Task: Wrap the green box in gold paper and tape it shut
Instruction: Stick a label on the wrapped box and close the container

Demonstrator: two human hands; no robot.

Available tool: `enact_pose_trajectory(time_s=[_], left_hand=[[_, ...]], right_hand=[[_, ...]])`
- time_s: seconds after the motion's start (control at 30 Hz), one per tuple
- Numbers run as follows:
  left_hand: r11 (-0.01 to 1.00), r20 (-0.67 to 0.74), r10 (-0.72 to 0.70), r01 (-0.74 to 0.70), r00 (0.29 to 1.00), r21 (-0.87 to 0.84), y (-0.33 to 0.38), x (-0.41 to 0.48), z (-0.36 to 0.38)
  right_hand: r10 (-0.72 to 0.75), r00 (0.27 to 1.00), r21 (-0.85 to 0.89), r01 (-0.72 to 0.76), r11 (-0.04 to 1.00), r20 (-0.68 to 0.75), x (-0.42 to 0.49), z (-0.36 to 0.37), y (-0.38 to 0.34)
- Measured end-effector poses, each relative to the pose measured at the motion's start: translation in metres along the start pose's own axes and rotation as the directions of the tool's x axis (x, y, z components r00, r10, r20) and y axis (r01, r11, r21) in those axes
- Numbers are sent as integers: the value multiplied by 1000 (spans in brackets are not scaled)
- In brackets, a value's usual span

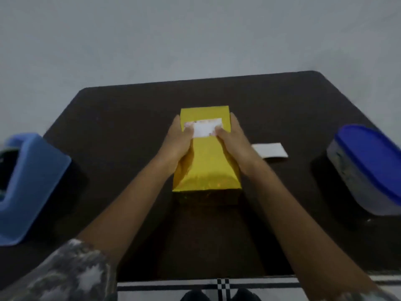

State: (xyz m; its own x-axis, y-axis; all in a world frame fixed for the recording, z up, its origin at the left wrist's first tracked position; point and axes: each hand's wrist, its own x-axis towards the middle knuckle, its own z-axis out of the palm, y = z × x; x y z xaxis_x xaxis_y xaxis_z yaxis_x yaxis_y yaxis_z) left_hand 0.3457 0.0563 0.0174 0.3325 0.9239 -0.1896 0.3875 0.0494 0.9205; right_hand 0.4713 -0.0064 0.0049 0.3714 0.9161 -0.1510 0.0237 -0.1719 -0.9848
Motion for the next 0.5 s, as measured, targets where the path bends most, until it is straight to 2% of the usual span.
enact_pose_trajectory(time_s=[0.07, 0.13, 0.17, 0.2, 0.23, 0.27, 0.33, 0.37, 0.43, 0.5], left_hand=[[997, 19, -7, 6, 1000, 73, 5, -2, -3], [949, -50, 76, -57, 996, 311, 14, -12, -9], [913, -116, 191, -134, 975, 386, 26, -19, -8], [891, -150, 312, -234, 938, 389, 37, -29, 0], [880, -96, 379, -327, 920, 345, 55, -36, 14], [869, 55, 390, -387, 919, 307, 72, -44, 36], [822, 364, 258, -401, 895, 403, 82, -45, 92], [753, 443, 169, -405, 881, 519, 81, -44, 118], [586, 460, 26, -387, 888, 713, 63, -33, 155], [505, 413, -20, -348, 910, 790, 36, -32, 171]], right_hand=[[21, 999, 10, -22, 1000, 30, -10, 0, -10], [134, 991, 87, -134, 987, -2, -23, -7, -23], [168, 983, 133, -157, 979, -73, -30, -16, -34], [182, 968, 179, -151, 972, -171, -37, -24, -42], [193, 937, 216, -132, 968, -292, -43, -37, -53], [208, 889, 233, -119, 965, -408, -51, -50, -64], [231, 802, 225, -124, 967, -551, -61, -73, -76], [245, 778, 230, -133, 964, -579, -67, -87, -80], [240, 765, 237, -117, 964, -597, -76, -105, -82], [222, 773, 264, -73, 962, -595, -84, -114, -76]])
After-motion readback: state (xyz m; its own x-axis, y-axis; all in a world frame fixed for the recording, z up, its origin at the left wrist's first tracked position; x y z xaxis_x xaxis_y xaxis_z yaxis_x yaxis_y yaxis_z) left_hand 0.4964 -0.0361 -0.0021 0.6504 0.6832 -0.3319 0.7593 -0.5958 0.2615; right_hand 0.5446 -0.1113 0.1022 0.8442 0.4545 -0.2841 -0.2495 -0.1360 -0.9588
